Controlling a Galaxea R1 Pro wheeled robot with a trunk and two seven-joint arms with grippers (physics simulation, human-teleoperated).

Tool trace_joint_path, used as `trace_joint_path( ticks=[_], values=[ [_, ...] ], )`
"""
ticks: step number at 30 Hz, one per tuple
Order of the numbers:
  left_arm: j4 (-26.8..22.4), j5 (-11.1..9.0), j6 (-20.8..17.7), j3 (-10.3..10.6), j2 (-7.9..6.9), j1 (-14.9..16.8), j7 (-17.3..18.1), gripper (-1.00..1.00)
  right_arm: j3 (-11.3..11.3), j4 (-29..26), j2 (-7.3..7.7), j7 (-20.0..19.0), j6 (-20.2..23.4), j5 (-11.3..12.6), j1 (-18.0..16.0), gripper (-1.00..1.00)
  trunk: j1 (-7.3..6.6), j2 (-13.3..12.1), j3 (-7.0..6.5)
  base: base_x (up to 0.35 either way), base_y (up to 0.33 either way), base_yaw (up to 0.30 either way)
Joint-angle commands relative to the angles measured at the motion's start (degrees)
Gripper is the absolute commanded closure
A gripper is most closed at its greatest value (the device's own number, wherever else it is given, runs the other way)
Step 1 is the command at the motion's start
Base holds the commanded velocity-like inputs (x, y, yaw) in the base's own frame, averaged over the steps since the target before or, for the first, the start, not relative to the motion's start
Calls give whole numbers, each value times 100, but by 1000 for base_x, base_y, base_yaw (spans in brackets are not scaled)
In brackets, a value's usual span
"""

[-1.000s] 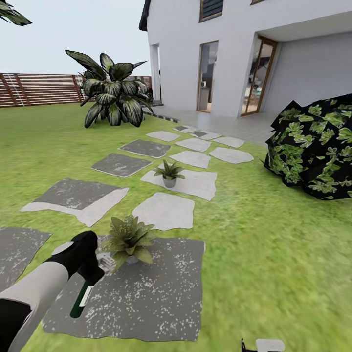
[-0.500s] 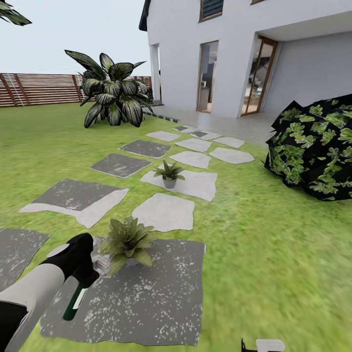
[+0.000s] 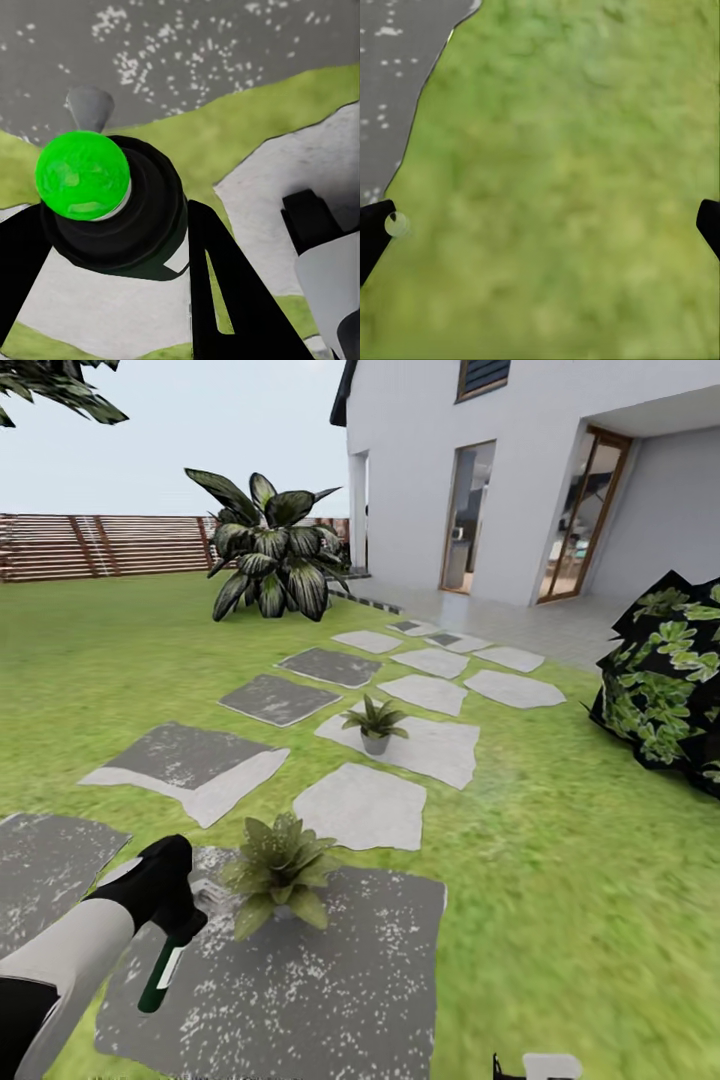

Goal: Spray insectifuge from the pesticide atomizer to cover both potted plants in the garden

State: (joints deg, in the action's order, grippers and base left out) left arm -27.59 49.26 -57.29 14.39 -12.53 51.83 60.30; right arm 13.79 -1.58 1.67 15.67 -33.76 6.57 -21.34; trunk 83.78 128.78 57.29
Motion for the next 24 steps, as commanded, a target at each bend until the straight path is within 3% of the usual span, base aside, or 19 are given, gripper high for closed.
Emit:
trace_joint_path(
  ticks=[1, 4, 12, 24],
  values=[
    [-14, 52, -22, -37, -3, 3, 58, 100, 53, 0, 0, 7, -16, 58, -2, -100, -1, 2, 5, 7, -7, 278],
    [-25, 56, -19, -191, -3, 3, 53, 100, 51, 5, 0, 7, -16, 56, -2, -100, -1, 2, 5, 3, -2, 278],
    [-25, 57, -19, -234, 12, 3, 51, 100, 51, 6, -8, 7, -16, 55, -2, -100, -1, 2, 5, 1, 0, 269],
    [43, 57, -19, -233, 32, -4, 47, 100, 45, 5, -7, 7, -16, 58, -2, -100, -1, 2, 5, 151, -192, 24]
  ],
)
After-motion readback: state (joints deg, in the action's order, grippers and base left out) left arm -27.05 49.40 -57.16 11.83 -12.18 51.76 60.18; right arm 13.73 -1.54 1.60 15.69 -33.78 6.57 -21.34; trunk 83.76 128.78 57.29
